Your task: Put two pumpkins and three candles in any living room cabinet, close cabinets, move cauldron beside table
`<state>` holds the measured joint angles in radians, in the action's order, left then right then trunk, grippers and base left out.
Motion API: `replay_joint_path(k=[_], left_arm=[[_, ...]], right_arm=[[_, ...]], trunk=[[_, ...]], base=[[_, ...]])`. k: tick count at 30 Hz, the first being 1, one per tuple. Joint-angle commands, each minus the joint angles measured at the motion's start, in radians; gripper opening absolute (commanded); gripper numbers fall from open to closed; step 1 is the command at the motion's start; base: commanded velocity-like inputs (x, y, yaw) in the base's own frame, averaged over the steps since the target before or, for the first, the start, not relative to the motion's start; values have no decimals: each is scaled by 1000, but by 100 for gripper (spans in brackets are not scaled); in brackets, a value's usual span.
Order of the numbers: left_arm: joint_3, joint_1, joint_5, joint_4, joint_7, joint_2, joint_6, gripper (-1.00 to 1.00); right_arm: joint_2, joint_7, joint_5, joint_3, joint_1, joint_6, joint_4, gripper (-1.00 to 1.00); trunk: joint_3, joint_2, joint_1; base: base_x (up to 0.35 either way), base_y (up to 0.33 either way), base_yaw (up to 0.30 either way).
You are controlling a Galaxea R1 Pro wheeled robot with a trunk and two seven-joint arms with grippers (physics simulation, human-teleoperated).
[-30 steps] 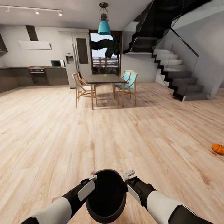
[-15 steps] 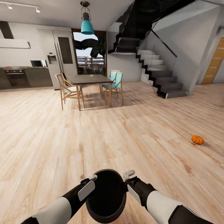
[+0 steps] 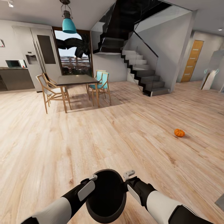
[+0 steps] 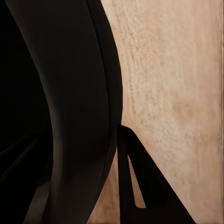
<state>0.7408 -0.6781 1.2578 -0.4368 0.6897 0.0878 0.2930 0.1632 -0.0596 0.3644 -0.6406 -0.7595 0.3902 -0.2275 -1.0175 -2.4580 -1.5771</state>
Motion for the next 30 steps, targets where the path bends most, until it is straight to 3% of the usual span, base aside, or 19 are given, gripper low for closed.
replay_joint_path(k=[1, 30], left_arm=[[-20, 0, -26, 22, 30, -1, 6, -100], [-20, 0, -26, 23, 29, 0, 6, -100]], right_arm=[[-1, -15, -35, 52, -1, -4, -3, -100], [-1, -14, -35, 52, -1, -4, -3, -100]], trunk=[[0, 0, 0], [0, 0, 0]], base=[[0, 0, -281], [0, 0, -282]])
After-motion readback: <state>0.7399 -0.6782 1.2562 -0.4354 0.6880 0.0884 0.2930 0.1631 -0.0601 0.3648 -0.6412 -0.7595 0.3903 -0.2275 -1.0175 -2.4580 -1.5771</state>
